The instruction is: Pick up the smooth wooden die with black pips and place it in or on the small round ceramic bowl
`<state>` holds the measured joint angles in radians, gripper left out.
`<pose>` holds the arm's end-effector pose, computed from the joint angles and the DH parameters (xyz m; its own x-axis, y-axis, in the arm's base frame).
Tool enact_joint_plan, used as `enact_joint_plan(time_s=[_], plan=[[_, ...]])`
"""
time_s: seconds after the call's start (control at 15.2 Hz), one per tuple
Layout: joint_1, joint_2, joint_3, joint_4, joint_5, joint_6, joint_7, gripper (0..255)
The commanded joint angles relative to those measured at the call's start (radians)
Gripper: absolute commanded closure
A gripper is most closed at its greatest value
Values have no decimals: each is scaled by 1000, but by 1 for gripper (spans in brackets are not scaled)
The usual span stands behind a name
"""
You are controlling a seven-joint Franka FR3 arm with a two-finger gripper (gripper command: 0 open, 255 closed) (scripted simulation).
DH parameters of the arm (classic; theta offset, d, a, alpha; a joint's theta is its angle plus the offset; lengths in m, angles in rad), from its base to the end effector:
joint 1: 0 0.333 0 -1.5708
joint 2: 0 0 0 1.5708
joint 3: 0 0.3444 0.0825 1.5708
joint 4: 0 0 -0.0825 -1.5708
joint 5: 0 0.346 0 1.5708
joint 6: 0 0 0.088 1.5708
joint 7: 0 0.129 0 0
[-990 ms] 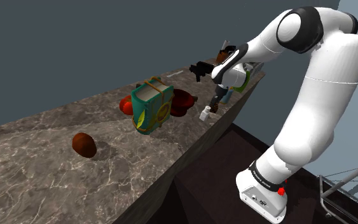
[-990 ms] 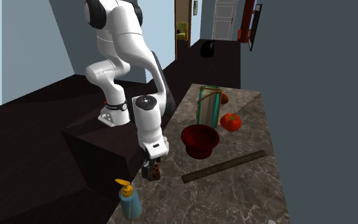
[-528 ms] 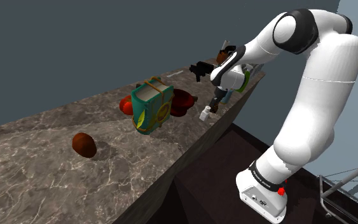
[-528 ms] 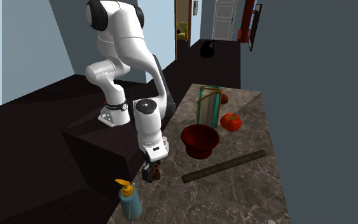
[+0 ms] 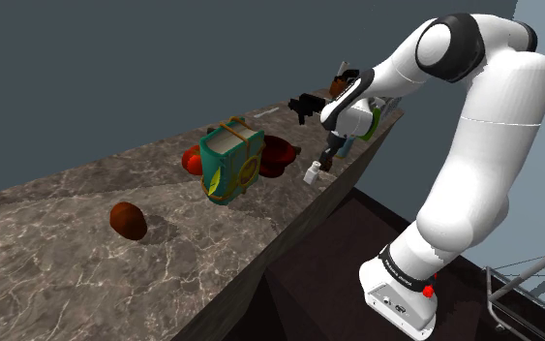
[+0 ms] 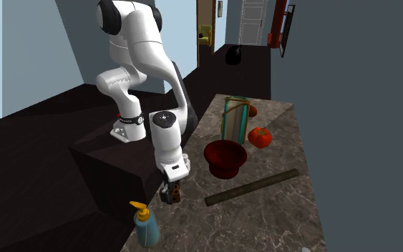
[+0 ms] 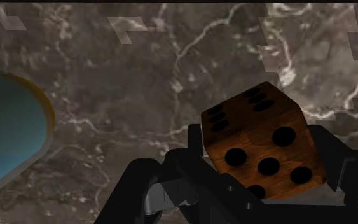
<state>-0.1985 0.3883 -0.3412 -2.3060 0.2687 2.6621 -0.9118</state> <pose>0.4398 -0.2712 0.2242 0.9878 0.1559 -0.0003 0.1559 -0.9878 0.0052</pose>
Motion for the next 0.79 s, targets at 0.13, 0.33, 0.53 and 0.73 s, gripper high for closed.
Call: enact_joint_plan(time_s=[0.13,0.33,0.53,0.73], plan=[[1,2,2,-4,1,2,0,255],[12,-24,-13,-6,-18,-22,14,255],[26,-63,-32,-10,-47,-54,34,255],[38,-102,-49,-12,-75,-88,54,255]])
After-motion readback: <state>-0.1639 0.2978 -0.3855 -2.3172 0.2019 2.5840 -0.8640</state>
